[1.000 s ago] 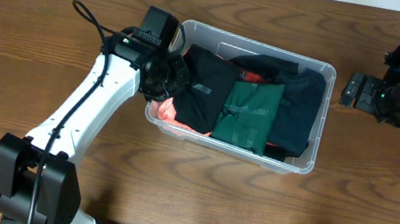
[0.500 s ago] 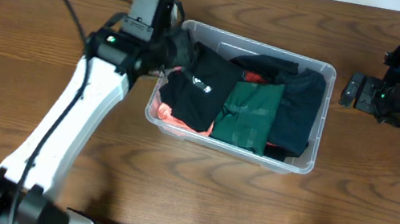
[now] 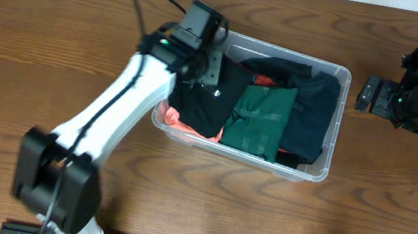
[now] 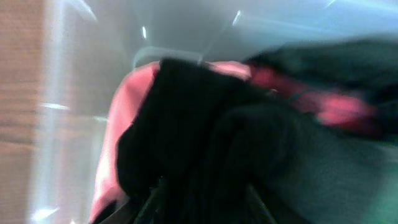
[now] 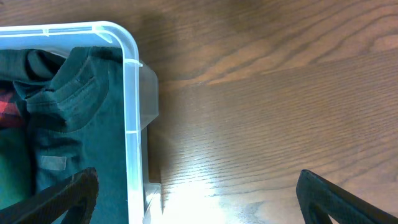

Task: Pack container

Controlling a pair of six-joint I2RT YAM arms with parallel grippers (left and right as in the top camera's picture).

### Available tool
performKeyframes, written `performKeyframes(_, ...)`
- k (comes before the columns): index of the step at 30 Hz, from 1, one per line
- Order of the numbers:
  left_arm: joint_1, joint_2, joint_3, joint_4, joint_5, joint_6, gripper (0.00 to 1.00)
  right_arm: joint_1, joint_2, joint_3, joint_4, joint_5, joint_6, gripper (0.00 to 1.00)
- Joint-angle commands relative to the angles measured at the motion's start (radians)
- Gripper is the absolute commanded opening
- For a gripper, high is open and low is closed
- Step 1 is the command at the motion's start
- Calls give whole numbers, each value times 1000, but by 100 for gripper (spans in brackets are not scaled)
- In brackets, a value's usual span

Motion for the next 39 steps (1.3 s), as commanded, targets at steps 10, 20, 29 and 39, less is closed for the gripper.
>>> performKeyframes(10,4,169,5,-68,-88,37,44,-1,-9,0,-7,-5,-15,99)
performKeyframes(20,103,-184,34,-101,-250,54,72,89,-9,0,31,-9,-79,99)
performKeyframes(29,380,-230,19,-142,-244,54,98,216,4,0,219,43,-93,99)
performKeyframes(39,481,-278,9,-275,-215,54,98,163,-18,-1,186,86,-40,99)
